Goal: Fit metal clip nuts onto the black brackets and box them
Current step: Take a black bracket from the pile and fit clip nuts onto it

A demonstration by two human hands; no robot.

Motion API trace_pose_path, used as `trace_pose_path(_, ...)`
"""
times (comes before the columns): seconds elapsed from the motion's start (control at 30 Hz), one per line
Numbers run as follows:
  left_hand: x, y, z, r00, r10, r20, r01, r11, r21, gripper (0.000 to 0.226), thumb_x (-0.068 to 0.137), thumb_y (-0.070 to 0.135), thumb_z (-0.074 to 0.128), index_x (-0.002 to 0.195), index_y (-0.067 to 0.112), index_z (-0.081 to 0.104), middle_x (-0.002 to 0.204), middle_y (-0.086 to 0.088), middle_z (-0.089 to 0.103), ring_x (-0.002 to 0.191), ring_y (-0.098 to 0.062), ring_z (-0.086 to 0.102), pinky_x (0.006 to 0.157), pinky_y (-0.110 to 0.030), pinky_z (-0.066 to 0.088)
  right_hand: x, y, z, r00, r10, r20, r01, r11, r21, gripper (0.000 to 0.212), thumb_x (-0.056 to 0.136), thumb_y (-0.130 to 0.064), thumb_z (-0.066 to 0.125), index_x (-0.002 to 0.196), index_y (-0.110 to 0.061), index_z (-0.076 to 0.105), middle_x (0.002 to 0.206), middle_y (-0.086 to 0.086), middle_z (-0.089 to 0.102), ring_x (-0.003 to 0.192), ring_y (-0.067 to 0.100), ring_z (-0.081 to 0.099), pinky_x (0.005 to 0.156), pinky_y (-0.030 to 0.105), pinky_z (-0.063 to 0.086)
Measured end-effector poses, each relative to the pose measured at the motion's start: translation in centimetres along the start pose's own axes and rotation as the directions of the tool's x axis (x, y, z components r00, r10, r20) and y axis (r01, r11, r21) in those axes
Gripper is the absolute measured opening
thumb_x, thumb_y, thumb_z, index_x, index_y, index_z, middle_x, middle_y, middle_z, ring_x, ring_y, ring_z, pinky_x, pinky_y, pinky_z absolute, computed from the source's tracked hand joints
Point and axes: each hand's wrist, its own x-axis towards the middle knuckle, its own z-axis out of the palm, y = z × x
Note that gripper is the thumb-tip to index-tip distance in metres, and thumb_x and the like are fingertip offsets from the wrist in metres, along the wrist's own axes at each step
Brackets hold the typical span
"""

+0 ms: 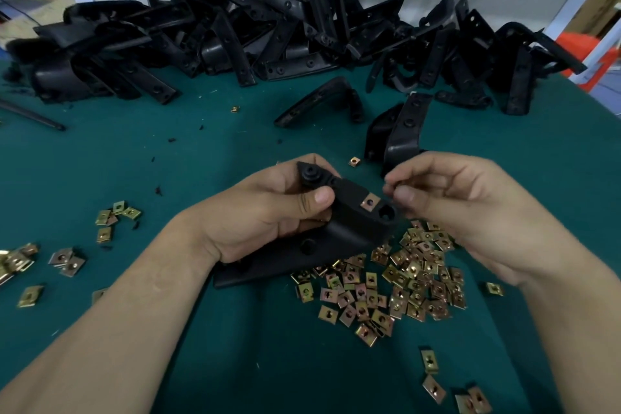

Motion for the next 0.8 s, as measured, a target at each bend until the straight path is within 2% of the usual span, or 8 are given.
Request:
trace_pose_path(0.1, 0.0, 0.1, 0.2, 0.999, 0.007, 0.041, -0.007, 1.000, -0.002, 0.022, 0.086, 0.011, 0.066, 0.100, 0.006, 0.049, 0.094, -0.009, 0.058, 0.088, -0.019, 0.056, 0.081, -0.023, 0.052, -0.1, -0.3, 0.8, 0.998, 0.040, 0.053, -0.049, 0.982, 0.181, 0.028, 0.067, -0.024, 0.078, 0.094, -0.019, 0.082, 0.092, 0.005, 0.078, 0.090, 0.014, 0.072, 0.083, 0.020, 0.055)
trace_pose_path(0.2, 0.0, 0.0, 0.3, 0.997, 0.006, 0.083, -0.005, 1.000, -0.006, 0.021, 0.090, 0.004, 0.067, 0.099, 0.008, 0.048, 0.092, -0.004, 0.059, 0.086, -0.014, 0.055, 0.081, -0.021, 0.052, -0.1, -0.5, 1.7, 0.986, 0.076, 0.145, -0.113, 0.958, 0.264, 0.028, 0.071, -0.024, 0.075, 0.097, -0.018, 0.082, 0.097, 0.008, 0.078, 0.091, 0.015, 0.073, 0.083, 0.022, 0.056)
trace_pose_path(0.33, -0.1, 0.0, 0.3, 0.996, 0.008, 0.094, -0.008, 1.000, 0.001, 0.015, 0.088, 0.004, 0.066, 0.094, 0.011, 0.054, 0.092, -0.001, 0.063, 0.086, -0.011, 0.062, 0.082, -0.022, 0.053, 0.1, -0.5, 2.7, 0.989, 0.122, 0.082, -0.142, 0.934, 0.326, 0.032, 0.063, -0.019, 0.079, 0.095, -0.022, 0.082, 0.096, -0.002, 0.076, 0.087, 0.009, 0.072, 0.074, 0.020, 0.056)
trace_pose_path(0.43, 0.0, 0.1, 0.4, 0.995, 0.007, 0.100, -0.007, 1.000, 0.000, 0.014, 0.086, 0.006, 0.068, 0.093, 0.013, 0.058, 0.092, -0.002, 0.065, 0.087, -0.012, 0.063, 0.084, -0.023, 0.054, 0.1, -0.6, 2.9, 0.989, 0.144, 0.047, -0.151, 0.918, 0.366, 0.031, 0.061, -0.013, 0.079, 0.091, -0.020, 0.081, 0.091, 0.001, 0.075, 0.080, 0.012, 0.072, 0.068, 0.021, 0.057)
trace_pose_path(0.6, 0.0, 0.1, 0.5, 0.994, 0.000, 0.114, -0.002, 1.000, 0.015, 0.013, 0.085, 0.006, 0.068, 0.091, 0.015, 0.062, 0.091, -0.001, 0.066, 0.086, -0.011, 0.063, 0.082, -0.021, 0.053, 0.1, -0.8, 3.0, 0.981, 0.190, 0.025, -0.187, 0.925, 0.331, 0.029, 0.058, -0.019, 0.081, 0.087, -0.020, 0.082, 0.086, 0.006, 0.077, 0.072, 0.014, 0.073, 0.063, 0.021, 0.057)
trace_pose_path(0.8, 0.0, 0.1, 0.5, 0.994, -0.014, 0.111, 0.012, 1.000, 0.026, 0.015, 0.087, 0.001, 0.066, 0.089, 0.014, 0.058, 0.089, -0.003, 0.062, 0.084, -0.013, 0.061, 0.082, -0.021, 0.053, 0.1, -0.7, 3.3, 0.984, 0.178, 0.011, -0.176, 0.960, 0.219, 0.030, 0.063, -0.031, 0.078, 0.090, -0.020, 0.082, 0.087, 0.007, 0.077, 0.075, 0.014, 0.071, 0.066, 0.022, 0.059)
